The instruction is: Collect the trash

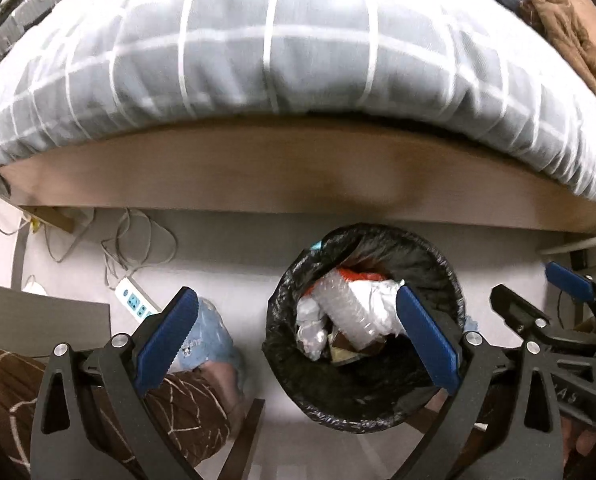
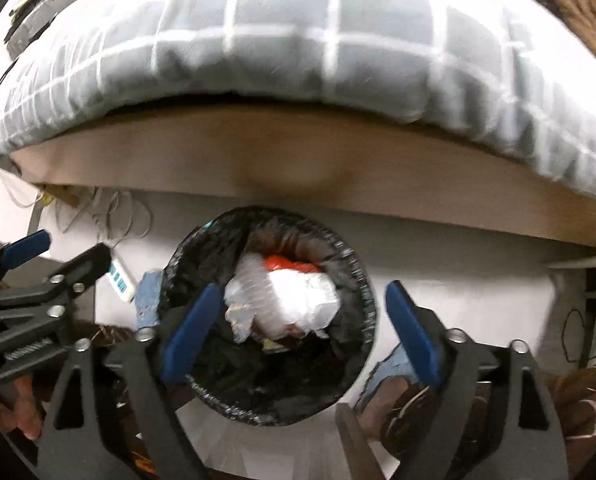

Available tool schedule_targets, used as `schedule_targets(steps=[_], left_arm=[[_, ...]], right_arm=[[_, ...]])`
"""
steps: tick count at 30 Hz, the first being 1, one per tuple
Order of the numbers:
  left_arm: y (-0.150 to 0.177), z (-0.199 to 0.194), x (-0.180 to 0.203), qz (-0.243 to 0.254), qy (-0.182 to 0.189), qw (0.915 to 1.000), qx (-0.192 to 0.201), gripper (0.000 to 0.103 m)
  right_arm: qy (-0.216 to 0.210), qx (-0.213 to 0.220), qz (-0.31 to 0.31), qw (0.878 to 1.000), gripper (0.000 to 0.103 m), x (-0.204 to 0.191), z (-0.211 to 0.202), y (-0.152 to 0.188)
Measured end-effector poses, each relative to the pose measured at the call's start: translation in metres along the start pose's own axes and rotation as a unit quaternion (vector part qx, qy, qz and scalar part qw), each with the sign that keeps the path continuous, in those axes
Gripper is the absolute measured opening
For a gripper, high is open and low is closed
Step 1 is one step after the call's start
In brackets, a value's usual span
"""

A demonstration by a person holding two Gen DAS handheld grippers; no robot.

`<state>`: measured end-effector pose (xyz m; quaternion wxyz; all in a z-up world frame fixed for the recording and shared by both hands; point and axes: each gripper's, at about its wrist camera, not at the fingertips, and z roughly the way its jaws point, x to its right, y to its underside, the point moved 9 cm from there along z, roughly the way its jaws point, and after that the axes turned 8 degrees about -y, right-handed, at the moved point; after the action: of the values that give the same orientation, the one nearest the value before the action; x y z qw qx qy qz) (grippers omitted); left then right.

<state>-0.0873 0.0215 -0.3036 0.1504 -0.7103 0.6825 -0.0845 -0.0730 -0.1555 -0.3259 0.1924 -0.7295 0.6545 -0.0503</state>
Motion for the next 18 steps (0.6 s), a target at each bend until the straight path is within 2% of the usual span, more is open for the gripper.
schedule_targets(steps=[3,10,15,18], left_arm=[[-0.016,-0.030,0.001,-0.007,0.005,0.9995,0.032,0.097],[-0.050,-0.116,0.011,-0.002,0.017,0.9944,0.104,0.097],[-0.058,-0.172,0.015,0.001,0.028,0.9892,0.144,0.097],[-0.057,-0.200,0.016,0.009,0.019,0.9854,0.169,0.097]], right_arm=[[0.006,0.039,0.018,0.999,0.095,0.013,-0.031,-0.014],[0.036,0.120,0.025,0.992,0.096,0.025,-0.124,-0.039],[0.039,0.179,0.022,0.983,0.095,0.023,-0.193,-0.048],[0.040,0.201,0.022,0.979,0.096,0.022,-0.223,-0.048]])
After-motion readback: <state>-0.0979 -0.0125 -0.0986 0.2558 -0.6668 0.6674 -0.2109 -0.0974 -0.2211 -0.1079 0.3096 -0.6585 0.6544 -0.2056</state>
